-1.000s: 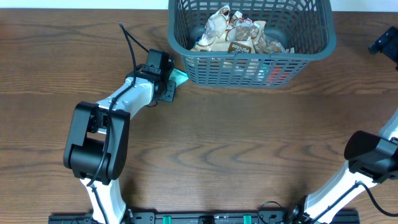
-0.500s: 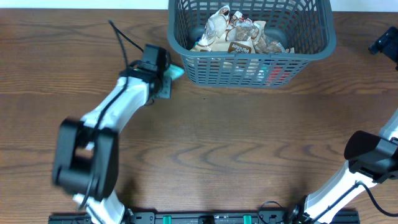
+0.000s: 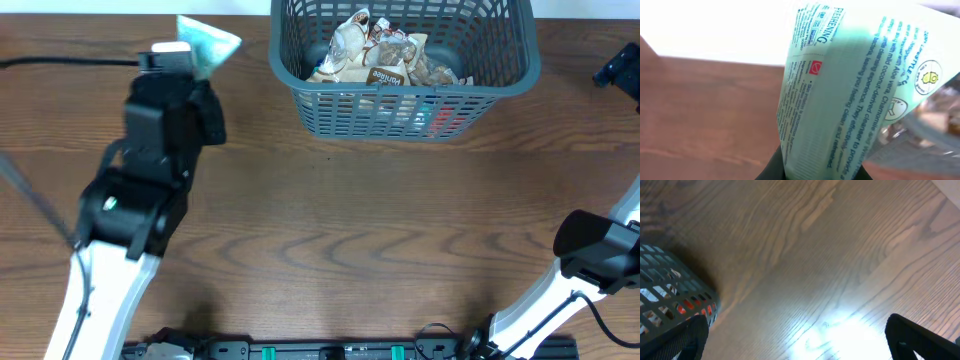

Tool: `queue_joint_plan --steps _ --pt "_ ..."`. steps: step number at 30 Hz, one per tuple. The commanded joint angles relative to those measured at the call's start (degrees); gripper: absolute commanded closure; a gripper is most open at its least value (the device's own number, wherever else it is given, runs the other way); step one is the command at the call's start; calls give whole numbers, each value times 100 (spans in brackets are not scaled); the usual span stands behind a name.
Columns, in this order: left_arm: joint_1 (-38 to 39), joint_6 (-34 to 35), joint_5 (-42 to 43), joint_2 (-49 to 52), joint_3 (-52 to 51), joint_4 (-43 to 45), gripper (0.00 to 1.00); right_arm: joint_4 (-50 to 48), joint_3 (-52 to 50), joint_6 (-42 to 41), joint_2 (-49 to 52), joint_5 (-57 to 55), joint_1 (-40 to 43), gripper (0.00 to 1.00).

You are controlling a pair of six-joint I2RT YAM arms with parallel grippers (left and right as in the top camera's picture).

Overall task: Pack container
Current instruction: 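Lift the wipe pack and lower it into the basket with left gripper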

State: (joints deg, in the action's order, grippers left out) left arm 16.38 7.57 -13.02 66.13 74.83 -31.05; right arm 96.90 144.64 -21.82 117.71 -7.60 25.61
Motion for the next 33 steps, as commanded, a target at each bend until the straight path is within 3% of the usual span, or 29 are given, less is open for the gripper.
queue_joint_plan --steps 1,11,18,33 --pt "269 74 39 -9 420 33 94 20 -11 66 -4 -98 24 1" --pt "1405 85 195 1539 2055 243 94 20 -11 66 -4 -98 24 1" --pt "1600 15 208 2883 3064 546 94 20 -11 66 -4 -98 24 1" --pt "1438 7 205 4264 3158 1274 93 20 -11 66 -4 -98 24 1"
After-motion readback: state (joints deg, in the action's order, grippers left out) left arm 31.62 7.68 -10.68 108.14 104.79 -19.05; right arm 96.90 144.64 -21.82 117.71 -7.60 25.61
